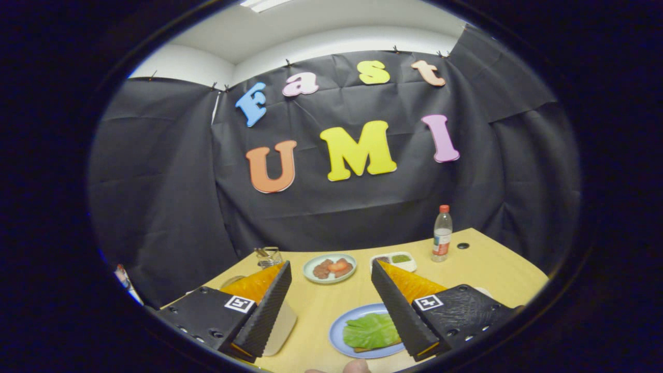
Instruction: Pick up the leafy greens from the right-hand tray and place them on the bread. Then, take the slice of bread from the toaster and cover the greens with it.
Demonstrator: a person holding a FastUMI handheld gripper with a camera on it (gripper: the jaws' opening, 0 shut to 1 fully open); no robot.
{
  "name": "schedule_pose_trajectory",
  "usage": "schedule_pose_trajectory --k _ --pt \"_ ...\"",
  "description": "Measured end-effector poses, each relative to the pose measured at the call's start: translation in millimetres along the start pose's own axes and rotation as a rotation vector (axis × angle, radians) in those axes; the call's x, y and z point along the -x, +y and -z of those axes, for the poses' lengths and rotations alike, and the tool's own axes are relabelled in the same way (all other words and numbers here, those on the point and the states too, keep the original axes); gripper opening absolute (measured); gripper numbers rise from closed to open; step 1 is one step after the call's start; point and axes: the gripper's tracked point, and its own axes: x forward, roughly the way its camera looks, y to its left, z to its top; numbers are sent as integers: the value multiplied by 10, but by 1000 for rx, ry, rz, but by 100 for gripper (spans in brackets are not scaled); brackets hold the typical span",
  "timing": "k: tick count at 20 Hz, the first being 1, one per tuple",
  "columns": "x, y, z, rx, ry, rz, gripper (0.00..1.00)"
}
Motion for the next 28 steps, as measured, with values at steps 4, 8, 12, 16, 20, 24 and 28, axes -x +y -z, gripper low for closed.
schedule_pose_trajectory --k 4,8,12,16,20,24,28 --pt "-80 650 241 15 29 -24 95" --pt "-236 1151 716 43 109 -26 95" --pt "-465 1330 1027 48 175 16 96" --pt "-692 1362 1145 74 211 41 94" --pt "-797 1302 1240 65 253 68 65" --pt "-818 1277 1236 53 270 69 27" --pt "-748 1277 1163 31 266 37 12"
